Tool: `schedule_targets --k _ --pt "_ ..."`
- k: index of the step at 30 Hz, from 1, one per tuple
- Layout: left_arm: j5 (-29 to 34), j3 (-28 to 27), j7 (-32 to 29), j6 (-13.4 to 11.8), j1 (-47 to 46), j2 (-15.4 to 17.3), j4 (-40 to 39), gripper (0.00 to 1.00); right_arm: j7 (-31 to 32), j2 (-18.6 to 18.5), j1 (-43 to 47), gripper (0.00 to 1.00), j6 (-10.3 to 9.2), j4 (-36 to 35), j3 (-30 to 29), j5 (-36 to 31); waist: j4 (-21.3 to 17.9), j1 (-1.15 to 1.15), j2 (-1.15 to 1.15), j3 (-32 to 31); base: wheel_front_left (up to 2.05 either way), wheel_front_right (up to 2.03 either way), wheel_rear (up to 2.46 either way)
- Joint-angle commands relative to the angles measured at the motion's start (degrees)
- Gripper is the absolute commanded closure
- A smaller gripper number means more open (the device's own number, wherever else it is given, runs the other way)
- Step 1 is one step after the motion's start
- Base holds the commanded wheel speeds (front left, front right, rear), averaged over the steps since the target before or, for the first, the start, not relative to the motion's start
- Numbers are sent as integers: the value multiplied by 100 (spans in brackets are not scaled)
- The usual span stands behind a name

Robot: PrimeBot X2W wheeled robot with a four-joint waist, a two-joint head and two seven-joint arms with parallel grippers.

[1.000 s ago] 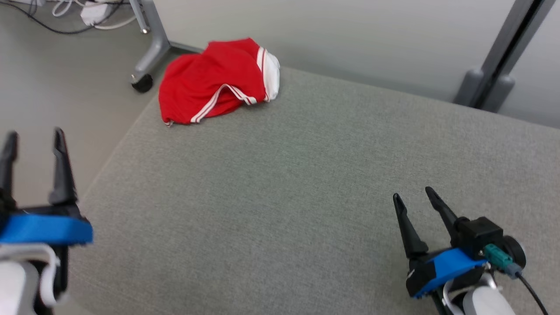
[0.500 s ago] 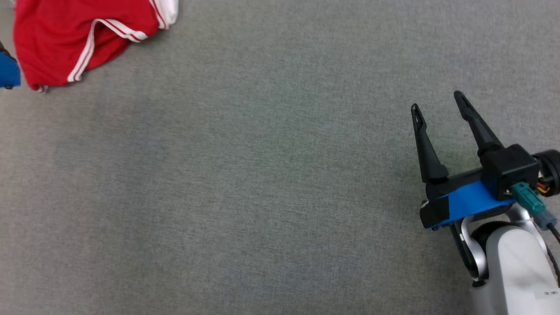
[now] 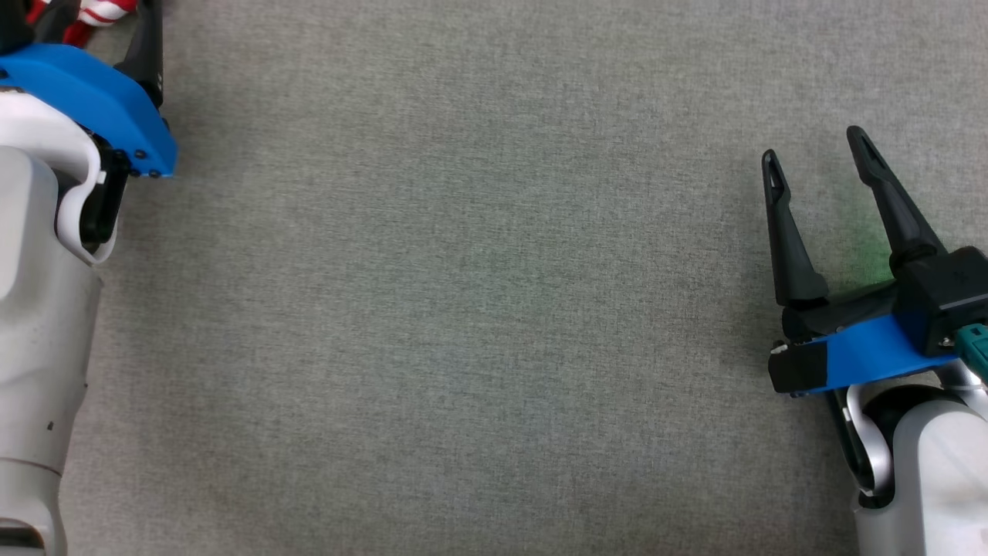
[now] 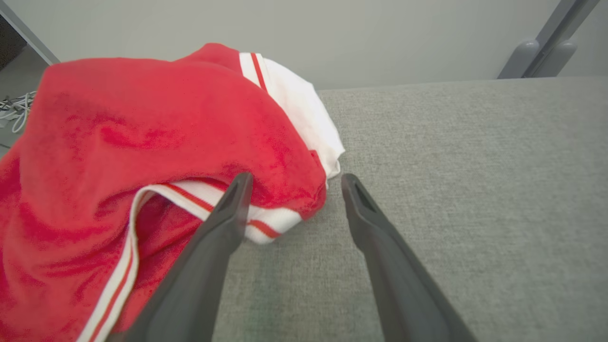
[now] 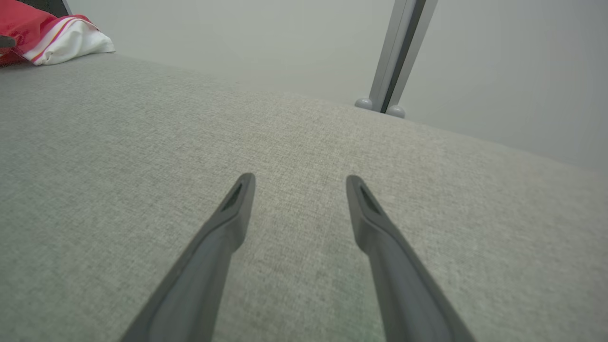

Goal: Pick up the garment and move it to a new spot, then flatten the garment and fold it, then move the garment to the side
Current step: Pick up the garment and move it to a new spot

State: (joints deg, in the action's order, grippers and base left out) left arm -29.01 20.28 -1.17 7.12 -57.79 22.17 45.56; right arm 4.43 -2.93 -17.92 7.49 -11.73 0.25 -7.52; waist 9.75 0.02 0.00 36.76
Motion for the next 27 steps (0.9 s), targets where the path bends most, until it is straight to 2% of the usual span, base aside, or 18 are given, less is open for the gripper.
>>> schedule_targets --k 1,6,7,8,9,10,18,27 --pt "28 50 -37 41 -142 49 125 0 -15 -18 80 0 0 -47 -9 9 -27 -2 0 44 0 0 0" --pt "53 242 -64 30 -302 154 679 0 -78 -11 54 0 0 -62 -64 49 -138 -2 0 124 0 0 0" --pt "81 250 -7 28 -335 181 777 40 -95 -10 49 0 0 -58 -75 55 -156 -2 0 132 0 0 0" --pt "83 233 72 4 -362 185 862 67 -119 -8 38 0 0 -49 -86 66 -173 -2 0 135 0 0 0" --pt "65 205 164 -12 -402 190 945 89 -132 -6 30 0 0 -37 -89 77 -187 -2 0 137 0 0 0" --pt "63 195 255 -8 -456 203 1020 100 -154 -6 24 0 0 -21 -92 74 -199 -2 0 135 0 0 0" --pt "86 354 841 22 -731 256 1346 100 -316 0 24 0 0 295 -81 237 -227 -2 0 -233 0 0 0" --pt "58 970 1007 33 -804 600 844 100 -676 2 200 0 0 1101 -42 682 -402 -2 0 -1445 0 0 0"
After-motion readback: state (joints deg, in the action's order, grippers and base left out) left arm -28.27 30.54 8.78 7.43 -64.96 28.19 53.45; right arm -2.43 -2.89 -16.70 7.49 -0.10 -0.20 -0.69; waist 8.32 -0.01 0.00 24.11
